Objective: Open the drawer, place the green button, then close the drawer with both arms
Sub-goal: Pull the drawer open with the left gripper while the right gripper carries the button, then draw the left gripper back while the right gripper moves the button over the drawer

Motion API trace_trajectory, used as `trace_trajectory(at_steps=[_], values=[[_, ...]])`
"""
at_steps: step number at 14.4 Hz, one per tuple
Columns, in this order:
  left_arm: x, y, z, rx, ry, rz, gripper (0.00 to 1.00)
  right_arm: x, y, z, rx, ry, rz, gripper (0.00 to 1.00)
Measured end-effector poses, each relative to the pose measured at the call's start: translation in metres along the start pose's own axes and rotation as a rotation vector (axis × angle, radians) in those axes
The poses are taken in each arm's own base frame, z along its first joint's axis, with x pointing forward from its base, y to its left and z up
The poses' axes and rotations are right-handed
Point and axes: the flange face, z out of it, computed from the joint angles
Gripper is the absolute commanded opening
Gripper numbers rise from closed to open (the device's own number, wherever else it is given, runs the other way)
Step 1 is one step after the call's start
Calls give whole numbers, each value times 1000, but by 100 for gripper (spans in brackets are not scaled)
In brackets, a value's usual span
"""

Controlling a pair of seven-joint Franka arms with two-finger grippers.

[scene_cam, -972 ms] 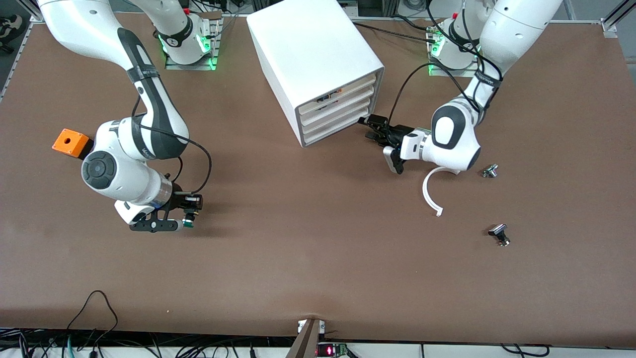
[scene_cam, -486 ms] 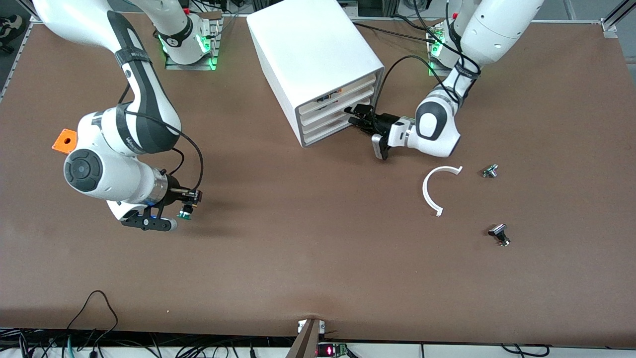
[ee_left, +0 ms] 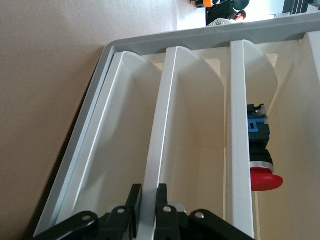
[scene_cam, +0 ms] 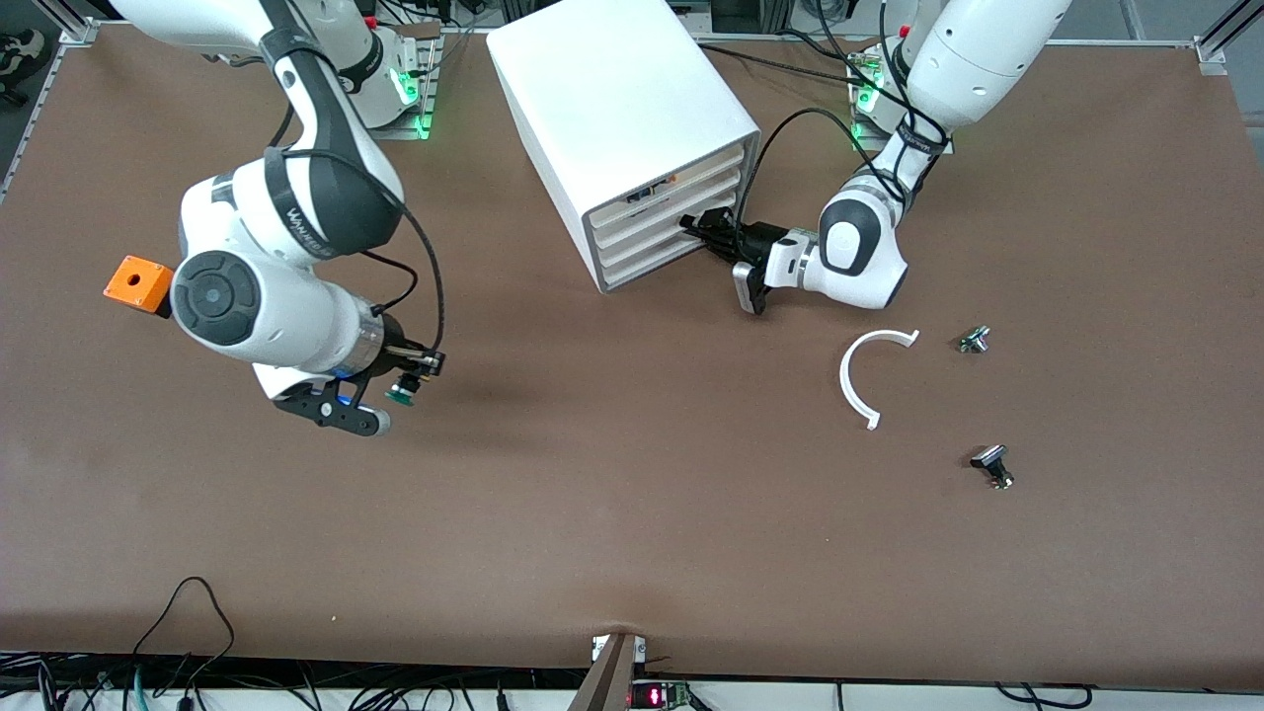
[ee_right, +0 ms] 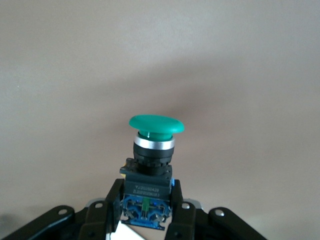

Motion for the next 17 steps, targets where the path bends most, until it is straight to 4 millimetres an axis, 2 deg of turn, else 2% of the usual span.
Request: trace_trajectory(at_steps=[2, 4, 10, 15, 16, 17], values=[[1, -1, -2, 1, 4, 0, 0, -15, -19, -5, 2, 7, 67, 0], [7, -3, -15, 13, 22, 7, 0, -32, -39, -10, 10, 20, 122, 0], [44, -15, -88, 97, 37, 58, 0, -68, -91, -33, 83, 37, 307, 0], [67, -14, -121, 144, 32, 58, 1, -89, -135, -40, 208, 82, 441, 0], [74, -12, -128, 161, 28, 57, 68, -96, -144, -38, 231, 87, 463, 0], [80, -10, -134, 177, 25, 56, 100, -103, -154, -35, 250, 90, 482, 0]])
